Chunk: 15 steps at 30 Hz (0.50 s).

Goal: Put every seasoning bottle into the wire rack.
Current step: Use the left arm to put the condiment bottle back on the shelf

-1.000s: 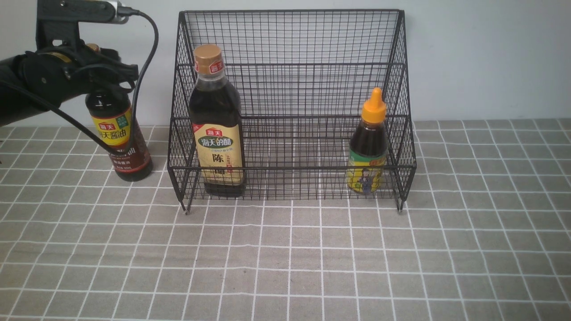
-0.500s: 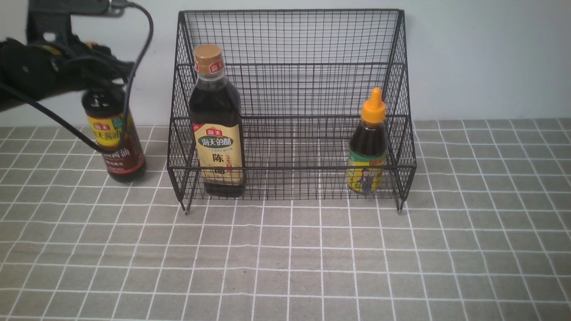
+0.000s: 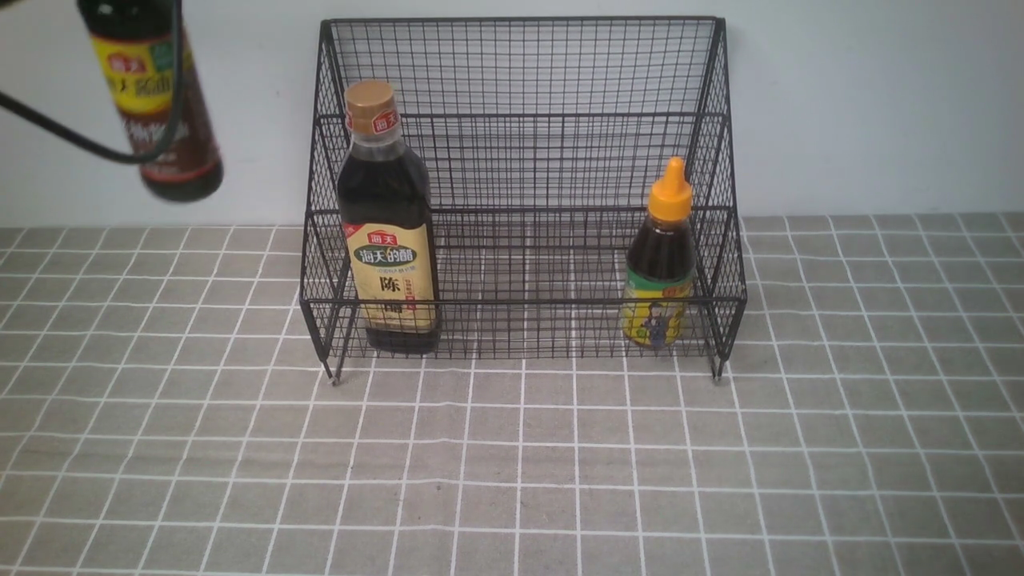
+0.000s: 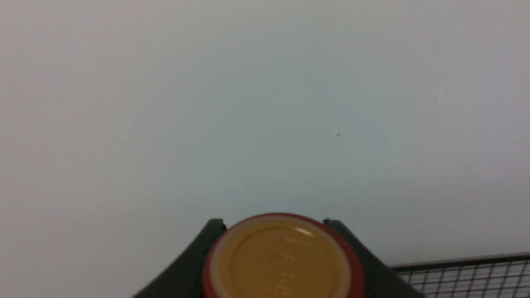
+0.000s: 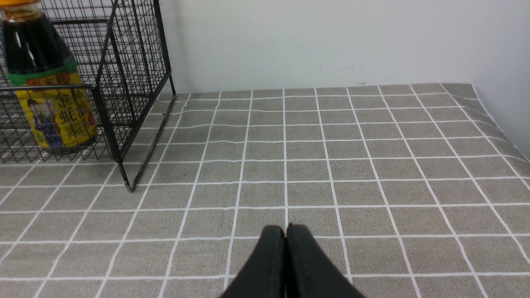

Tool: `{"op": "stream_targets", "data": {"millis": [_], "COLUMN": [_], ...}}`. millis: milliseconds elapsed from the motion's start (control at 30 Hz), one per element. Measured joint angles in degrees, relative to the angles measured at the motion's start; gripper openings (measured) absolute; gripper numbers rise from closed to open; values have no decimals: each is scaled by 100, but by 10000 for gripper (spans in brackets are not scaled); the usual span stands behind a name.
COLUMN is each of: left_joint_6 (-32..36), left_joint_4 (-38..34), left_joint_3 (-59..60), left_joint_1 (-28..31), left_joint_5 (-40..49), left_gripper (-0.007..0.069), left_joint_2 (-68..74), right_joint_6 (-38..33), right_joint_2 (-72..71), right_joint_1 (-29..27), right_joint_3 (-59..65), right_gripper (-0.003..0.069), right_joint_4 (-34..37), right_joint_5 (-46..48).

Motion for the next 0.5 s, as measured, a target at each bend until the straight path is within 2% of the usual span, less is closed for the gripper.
{"op": "stream_targets", "data": {"millis": [500], "left_joint_6": [-5], "left_joint_4": [-19], "left_joint_3": [-815], "left_joint_1": [-840], "left_joint_5": [50], "left_gripper": [260], "left_joint_2": [25], "right_joint_6": [0], "right_joint_2": [0], "right_joint_1": [0], "right_joint_3": [0], "right_gripper": [-12], "right_joint_4": [0], "right_joint_5": [0]}}
